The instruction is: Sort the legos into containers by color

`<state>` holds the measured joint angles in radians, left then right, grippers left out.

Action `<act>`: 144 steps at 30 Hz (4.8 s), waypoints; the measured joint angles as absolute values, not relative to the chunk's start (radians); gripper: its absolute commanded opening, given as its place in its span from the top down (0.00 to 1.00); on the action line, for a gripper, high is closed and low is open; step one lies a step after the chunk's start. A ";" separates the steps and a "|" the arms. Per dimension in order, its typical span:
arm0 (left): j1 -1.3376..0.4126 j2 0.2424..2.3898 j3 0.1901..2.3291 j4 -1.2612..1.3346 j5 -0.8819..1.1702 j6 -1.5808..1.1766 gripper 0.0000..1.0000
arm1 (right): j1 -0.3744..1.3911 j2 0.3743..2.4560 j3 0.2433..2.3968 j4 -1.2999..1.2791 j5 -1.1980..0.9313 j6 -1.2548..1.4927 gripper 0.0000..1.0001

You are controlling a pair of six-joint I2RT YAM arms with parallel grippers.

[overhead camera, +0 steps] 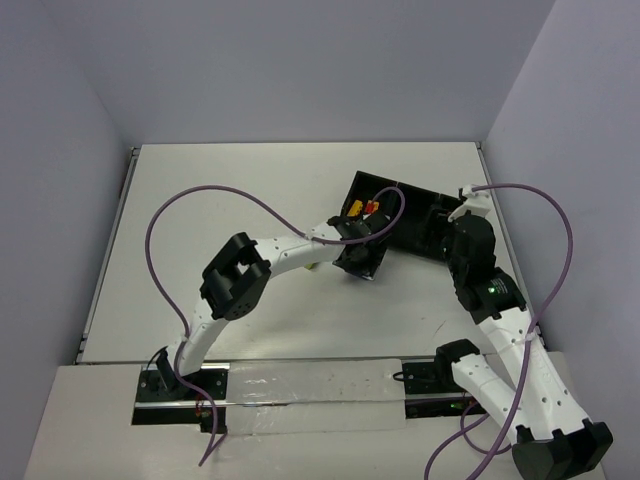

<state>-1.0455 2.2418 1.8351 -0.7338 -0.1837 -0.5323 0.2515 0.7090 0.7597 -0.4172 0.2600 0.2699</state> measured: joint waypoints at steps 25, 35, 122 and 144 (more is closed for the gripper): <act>-0.981 1.885 1.687 -0.827 -0.237 -0.494 0.09 | 0.256 0.880 0.746 -0.381 -0.070 0.180 0.30; -0.775 1.679 1.563 -0.828 -0.266 -0.556 0.09 | 0.521 1.356 0.815 -0.373 -0.095 0.029 0.27; -0.714 1.636 1.459 -0.821 -0.277 -0.568 0.09 | 0.170 1.323 1.106 -0.265 0.041 0.182 0.29; -0.714 1.917 1.531 -0.823 -0.262 -0.934 0.10 | 0.389 1.141 0.890 -0.311 0.045 0.194 0.29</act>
